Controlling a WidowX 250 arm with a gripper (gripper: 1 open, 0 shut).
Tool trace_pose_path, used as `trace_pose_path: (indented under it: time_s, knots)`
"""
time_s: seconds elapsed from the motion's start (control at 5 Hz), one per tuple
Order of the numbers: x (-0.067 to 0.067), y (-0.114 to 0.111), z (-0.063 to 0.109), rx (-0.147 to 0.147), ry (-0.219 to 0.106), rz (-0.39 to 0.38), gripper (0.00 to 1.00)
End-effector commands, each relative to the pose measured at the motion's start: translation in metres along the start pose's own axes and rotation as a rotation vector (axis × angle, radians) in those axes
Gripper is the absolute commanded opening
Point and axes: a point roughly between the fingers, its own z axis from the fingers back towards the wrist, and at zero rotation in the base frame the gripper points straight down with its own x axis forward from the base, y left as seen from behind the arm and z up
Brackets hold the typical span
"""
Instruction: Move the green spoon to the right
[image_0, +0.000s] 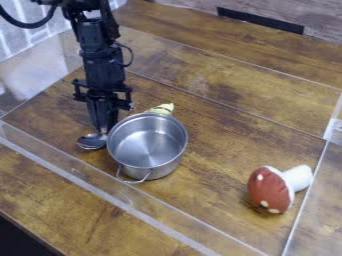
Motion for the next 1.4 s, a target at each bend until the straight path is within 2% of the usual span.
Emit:
trace_pose_path:
  time_s: [0.0, 0.2, 0.4, 0.6, 0.8, 1.0, 1.2]
  knots:
    - [-0.003, 0.003, 0.036, 0.020, -0.097, 0.000, 1.00]
    - [-0.001, 0.013, 0.033, 0.015, -0.096, -0.022, 0.00]
    - [0.004, 0.025, 0.031, 0.013, -0.098, -0.035, 0.00]
    - [0.010, 0.031, 0.024, 0.000, -0.089, -0.038, 1.00]
    - [0.015, 0.035, 0.027, -0.006, -0.079, -0.023, 1.00]
    - [0.017, 0.035, 0.025, -0.006, -0.070, -0.030, 0.00]
    - [0.016, 0.051, 0.044, -0.001, -0.056, -0.080, 0.00]
